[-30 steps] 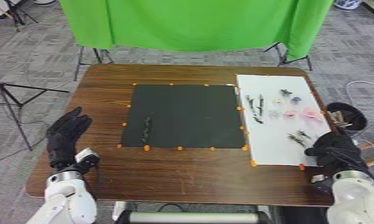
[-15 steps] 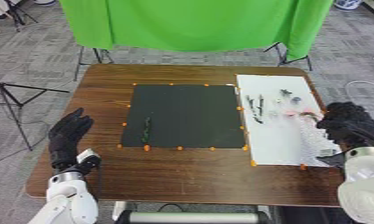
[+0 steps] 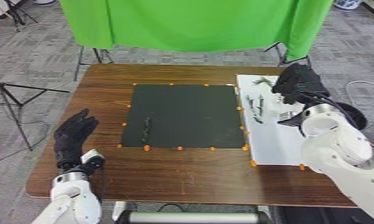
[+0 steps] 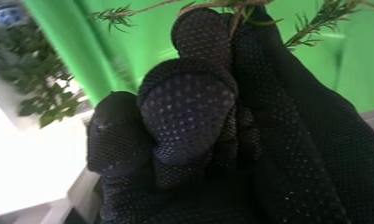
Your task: Arrange flowers
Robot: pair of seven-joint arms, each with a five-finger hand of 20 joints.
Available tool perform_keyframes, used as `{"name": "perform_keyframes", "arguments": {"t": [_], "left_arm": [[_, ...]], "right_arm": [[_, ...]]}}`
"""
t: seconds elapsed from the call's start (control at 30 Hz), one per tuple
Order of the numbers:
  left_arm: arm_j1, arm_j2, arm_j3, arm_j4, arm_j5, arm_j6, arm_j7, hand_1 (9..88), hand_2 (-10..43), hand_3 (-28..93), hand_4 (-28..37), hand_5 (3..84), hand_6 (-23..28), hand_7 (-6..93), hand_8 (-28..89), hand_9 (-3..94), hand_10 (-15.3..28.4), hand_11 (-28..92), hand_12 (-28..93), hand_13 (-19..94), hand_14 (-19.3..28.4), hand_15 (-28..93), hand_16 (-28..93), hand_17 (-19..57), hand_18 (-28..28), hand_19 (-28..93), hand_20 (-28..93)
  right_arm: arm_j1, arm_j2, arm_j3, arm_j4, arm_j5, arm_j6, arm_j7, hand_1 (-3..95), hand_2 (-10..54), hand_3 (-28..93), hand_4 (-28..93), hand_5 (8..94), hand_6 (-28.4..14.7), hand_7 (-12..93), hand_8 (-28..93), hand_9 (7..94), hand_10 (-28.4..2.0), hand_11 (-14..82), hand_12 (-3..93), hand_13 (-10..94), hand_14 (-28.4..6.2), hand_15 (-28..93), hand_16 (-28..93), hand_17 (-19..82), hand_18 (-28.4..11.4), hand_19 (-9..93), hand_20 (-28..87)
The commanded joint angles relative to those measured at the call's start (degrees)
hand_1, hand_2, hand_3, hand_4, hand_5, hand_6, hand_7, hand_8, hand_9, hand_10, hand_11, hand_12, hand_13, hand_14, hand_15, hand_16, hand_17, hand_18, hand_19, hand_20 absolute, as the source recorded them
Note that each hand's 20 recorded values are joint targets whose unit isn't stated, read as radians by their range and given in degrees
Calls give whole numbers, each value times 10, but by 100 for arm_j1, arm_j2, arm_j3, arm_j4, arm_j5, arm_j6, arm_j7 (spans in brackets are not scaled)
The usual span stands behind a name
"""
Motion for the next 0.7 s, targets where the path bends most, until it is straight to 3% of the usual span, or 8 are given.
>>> {"name": "perform_keyframes", "arguments": {"t": [0.03,0.1,0.33,0.7], "left_arm": [[21,-42,7,7,7,-38,-65,359,52,732,-164,548,23,202,-97,542,146,270,119,463,168,289,-30,181,142,257,217],[21,-52,11,-3,48,12,-109,355,51,736,-162,548,22,202,-96,543,146,270,119,463,168,289,-29,179,142,258,222],[-64,-48,52,31,69,-38,-102,345,50,737,-162,548,18,203,-96,546,144,267,119,467,172,295,-33,174,149,282,224],[-4,4,-6,-1,66,-23,-152,343,52,741,-166,549,18,204,-96,548,143,266,119,465,170,296,-33,169,146,284,213]], "right_arm": [[3193,-1117,-2442,697,275,-342,-341,609,-95,591,-154,809,-37,228,154,937,-99,324,207,937,-21,550,176,729,-84,848,299],[3514,-1402,-2840,944,387,-511,-350,611,-95,590,-154,809,-36,229,155,937,-98,324,207,937,-21,550,176,729,-84,849,298],[3866,-2186,-3399,1385,635,-659,-257,613,-95,588,-154,808,-36,231,152,937,-96,322,211,937,-21,548,177,728,-84,852,291],[3333,-2223,-3645,806,784,-909,229,613,-95,591,-149,812,-38,232,149,937,-95,322,220,937,-19,547,176,729,-82,855,284]]}}
